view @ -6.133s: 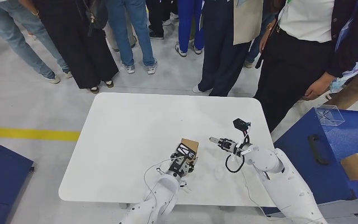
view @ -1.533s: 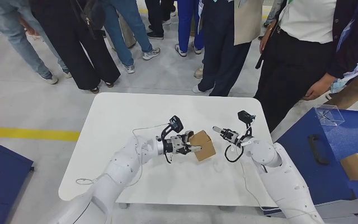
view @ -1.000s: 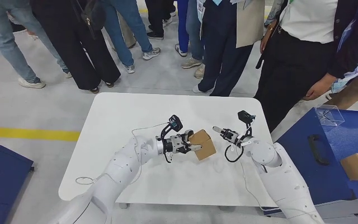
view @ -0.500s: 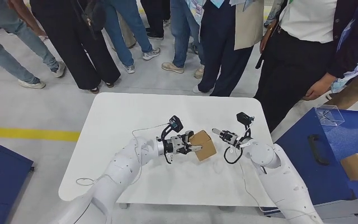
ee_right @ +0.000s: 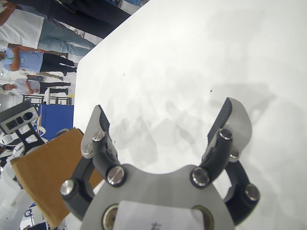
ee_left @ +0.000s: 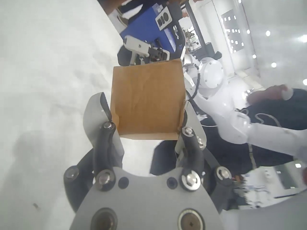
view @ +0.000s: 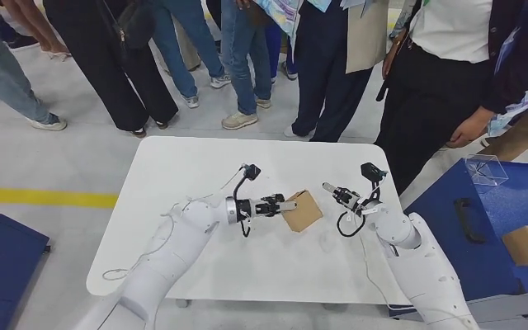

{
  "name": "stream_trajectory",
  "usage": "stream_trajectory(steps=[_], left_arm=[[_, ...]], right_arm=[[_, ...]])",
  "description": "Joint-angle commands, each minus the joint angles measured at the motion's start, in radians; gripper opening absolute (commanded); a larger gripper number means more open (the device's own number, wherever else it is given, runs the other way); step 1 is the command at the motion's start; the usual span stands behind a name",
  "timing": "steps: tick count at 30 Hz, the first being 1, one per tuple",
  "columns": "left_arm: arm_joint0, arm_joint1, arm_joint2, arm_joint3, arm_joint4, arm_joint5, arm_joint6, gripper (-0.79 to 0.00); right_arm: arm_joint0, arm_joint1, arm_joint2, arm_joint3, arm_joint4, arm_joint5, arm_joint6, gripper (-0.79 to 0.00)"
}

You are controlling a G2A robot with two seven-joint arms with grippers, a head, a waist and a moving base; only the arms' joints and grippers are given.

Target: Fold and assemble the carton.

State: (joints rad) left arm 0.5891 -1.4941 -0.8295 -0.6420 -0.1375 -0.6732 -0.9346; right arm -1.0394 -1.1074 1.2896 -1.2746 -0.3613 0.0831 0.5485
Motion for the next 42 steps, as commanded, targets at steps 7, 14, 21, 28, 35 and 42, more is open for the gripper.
stream_trajectory(steps=[7,14,21,28,35,42], left_arm=[[0.048,0.021,0.014,-0.071,0.090,0.231,-0.078,-0.785],[0.040,0.033,0.002,-0.044,0.157,0.290,-0.026,0.000],[0.032,0.085,-0.090,-0.080,0.245,0.270,0.082,0.000],[0.266,0.169,-0.237,-0.582,0.657,0.071,0.566,-0.785],[0.435,0.189,-0.202,-0.797,1.219,0.033,0.887,-0.785],[0.396,0.166,-0.081,-0.665,1.433,0.086,0.980,-0.785]], right_arm=[[0.012,-0.002,-0.009,0.019,-0.012,0.000,0.011,0.000],[0.012,-0.002,-0.009,0.019,-0.012,0.000,0.011,0.000],[0.012,-0.002,-0.009,0.019,-0.012,0.000,0.011,0.000],[0.012,-0.002,-0.009,0.019,-0.012,0.000,0.011,0.000],[0.012,-0.002,-0.009,0.019,-0.012,0.000,0.011,0.000],[0.012,-0.002,-0.009,0.019,-0.012,0.000,0.011,0.000]])
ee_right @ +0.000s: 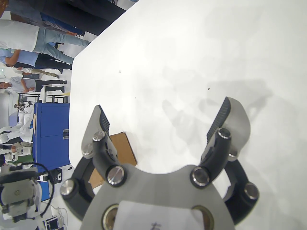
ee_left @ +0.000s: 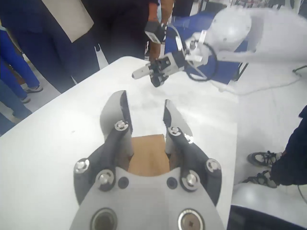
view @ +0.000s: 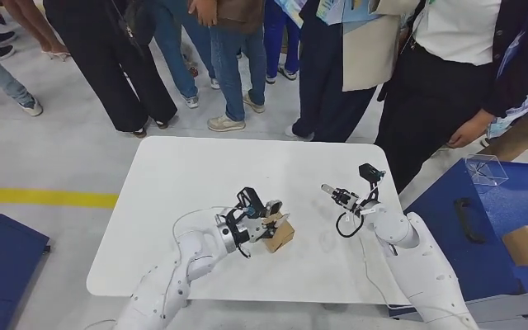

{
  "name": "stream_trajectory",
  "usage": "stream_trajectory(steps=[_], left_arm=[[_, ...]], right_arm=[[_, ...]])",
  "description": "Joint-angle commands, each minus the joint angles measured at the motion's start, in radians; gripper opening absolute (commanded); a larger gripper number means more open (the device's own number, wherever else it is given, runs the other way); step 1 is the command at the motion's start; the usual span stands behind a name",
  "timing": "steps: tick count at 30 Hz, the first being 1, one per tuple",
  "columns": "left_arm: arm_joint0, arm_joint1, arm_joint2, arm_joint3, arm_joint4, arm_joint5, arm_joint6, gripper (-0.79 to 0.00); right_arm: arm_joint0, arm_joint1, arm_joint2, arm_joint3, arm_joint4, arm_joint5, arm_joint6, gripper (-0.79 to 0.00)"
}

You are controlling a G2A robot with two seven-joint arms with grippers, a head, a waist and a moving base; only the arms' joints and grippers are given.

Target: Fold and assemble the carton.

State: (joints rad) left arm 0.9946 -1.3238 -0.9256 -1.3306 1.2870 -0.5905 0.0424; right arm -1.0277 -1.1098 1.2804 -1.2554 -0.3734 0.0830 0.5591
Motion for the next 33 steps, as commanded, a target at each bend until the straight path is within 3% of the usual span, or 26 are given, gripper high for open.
stream_trajectory(steps=[1,12,23,29,33], left_arm=[[-0.018,-0.008,0.026,0.041,0.014,0.003,0.009,-0.785],[-0.043,-0.014,0.055,0.134,0.050,-0.061,0.101,-0.785],[-0.075,-0.031,0.095,0.217,0.068,-0.044,0.040,-0.785],[-0.067,-0.029,0.082,0.186,0.073,-0.038,0.116,-0.785],[-0.061,-0.026,0.080,0.194,0.083,-0.045,0.088,-0.785]], right_arm=[[0.000,0.000,0.000,0.000,0.000,0.000,0.000,0.000],[0.000,0.000,0.000,0.000,0.000,0.000,0.000,0.000],[0.000,0.000,0.000,0.000,0.000,0.000,0.000,0.000],[0.000,0.000,0.000,0.000,0.000,0.000,0.000,0.000],[0.000,0.000,0.000,0.000,0.000,0.000,0.000,0.000]])
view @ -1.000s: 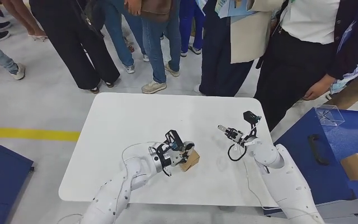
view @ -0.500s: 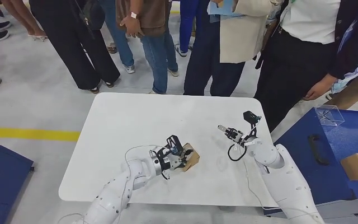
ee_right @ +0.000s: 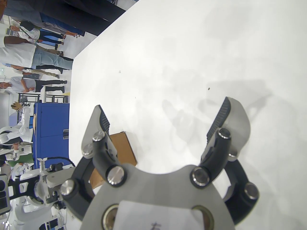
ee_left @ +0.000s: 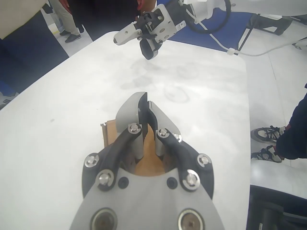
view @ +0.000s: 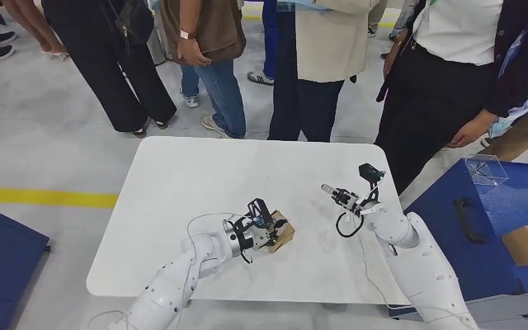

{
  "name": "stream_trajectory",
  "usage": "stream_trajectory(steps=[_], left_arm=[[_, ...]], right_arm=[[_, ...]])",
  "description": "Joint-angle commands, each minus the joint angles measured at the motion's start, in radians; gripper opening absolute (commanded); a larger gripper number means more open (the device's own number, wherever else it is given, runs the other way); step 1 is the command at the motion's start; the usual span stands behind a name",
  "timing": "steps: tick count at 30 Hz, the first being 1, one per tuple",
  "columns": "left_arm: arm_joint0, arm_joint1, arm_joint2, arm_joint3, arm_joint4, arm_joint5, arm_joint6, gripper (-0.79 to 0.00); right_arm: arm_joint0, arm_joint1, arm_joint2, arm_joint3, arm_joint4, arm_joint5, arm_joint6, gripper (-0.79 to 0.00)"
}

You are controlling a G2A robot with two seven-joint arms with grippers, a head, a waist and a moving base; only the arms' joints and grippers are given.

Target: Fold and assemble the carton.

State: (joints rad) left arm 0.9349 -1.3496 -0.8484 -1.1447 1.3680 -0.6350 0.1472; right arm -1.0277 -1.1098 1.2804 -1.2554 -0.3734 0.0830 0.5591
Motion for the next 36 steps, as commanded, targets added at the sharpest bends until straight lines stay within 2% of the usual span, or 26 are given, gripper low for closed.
stream_trajectory(steps=[1,5,11,15,19,21,26,31,32,34,35,36], left_arm=[[-0.004,-0.002,0.006,0.017,0.004,0.002,-0.033,-0.785],[-0.015,-0.010,0.017,0.028,-0.006,0.021,-0.049,-0.785],[0.012,-0.001,-0.019,-0.021,0.000,0.042,0.047,-0.785],[0.019,0.003,-0.019,-0.014,0.012,0.027,0.004,-0.785],[-0.001,-0.008,0.004,0.022,0.009,0.043,-0.073,-0.785],[-0.006,-0.013,0.009,0.027,-0.003,0.060,-0.070,-0.785],[0.016,-0.006,-0.036,-0.029,-0.013,0.113,0.049,-0.785],[0.077,0.016,-0.131,-0.105,-0.070,0.097,0.175,-0.785],[0.092,0.020,-0.152,-0.120,-0.103,0.076,0.209,-0.717],[0.118,0.027,-0.193,-0.135,-0.185,0.010,0.272,-0.443],[0.128,0.030,-0.212,-0.133,-0.226,-0.019,0.295,0.000],[0.130,0.031,-0.218,-0.131,-0.240,-0.026,0.300,0.000]], right_arm=[[0.000,0.000,0.000,0.000,0.000,0.000,0.000,0.000],[0.000,0.000,0.000,0.000,0.000,0.000,0.000,0.000],[0.000,0.000,0.000,0.000,0.000,0.000,0.000,0.000],[0.000,0.000,0.000,0.000,0.000,0.000,0.000,0.000],[0.000,0.000,0.000,0.000,0.000,0.000,0.000,0.000],[0.000,0.000,0.000,0.000,0.000,0.000,0.000,0.000],[0.000,0.000,0.000,0.000,0.000,0.000,0.000,0.000],[0.000,0.000,0.000,0.000,0.000,0.000,0.000,0.000],[0.000,0.000,0.000,0.000,0.000,0.000,0.000,0.000],[0.000,0.000,0.000,0.000,0.000,0.000,0.000,0.000],[0.000,0.000,0.000,0.000,0.000,0.000,0.000,0.000],[0.000,0.000,0.000,0.000,0.000,0.000,0.000,0.000]])
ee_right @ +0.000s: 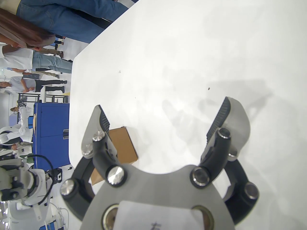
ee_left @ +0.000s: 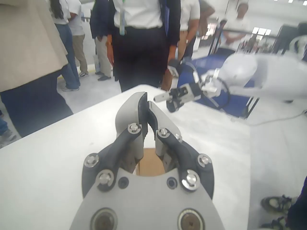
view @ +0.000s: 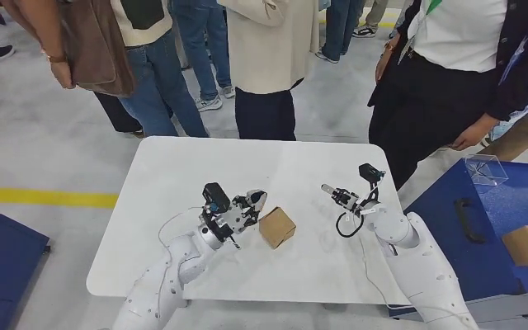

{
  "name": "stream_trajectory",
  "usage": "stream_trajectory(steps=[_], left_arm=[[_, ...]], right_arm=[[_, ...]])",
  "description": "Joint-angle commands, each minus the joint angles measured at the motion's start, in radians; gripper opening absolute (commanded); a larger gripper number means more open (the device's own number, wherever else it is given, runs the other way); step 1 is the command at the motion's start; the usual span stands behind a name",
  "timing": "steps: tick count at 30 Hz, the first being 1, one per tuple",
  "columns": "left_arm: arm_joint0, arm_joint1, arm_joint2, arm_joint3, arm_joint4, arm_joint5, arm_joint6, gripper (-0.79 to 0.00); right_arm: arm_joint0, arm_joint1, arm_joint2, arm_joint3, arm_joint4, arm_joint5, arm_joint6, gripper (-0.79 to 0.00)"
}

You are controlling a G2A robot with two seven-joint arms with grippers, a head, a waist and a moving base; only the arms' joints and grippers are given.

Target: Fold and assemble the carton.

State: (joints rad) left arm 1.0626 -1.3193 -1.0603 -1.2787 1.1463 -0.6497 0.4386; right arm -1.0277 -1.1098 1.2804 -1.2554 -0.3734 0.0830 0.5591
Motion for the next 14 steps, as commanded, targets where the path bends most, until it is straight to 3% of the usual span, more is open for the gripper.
stream_trajectory(steps=[1,7,14], left_arm=[[0.000,0.000,0.000,0.000,0.000,0.000,0.000,-0.709],[0.003,0.001,-0.006,0.003,-0.018,-0.011,0.009,-0.322],[0.003,0.001,-0.006,0.003,-0.018,-0.011,0.009,-0.049]], right_arm=[[0.000,0.000,0.000,0.000,0.000,0.000,0.000,0.000],[0.000,0.000,0.000,0.000,0.000,0.000,0.000,0.000],[0.000,0.000,0.000,0.000,0.000,0.000,0.000,-0.001]])
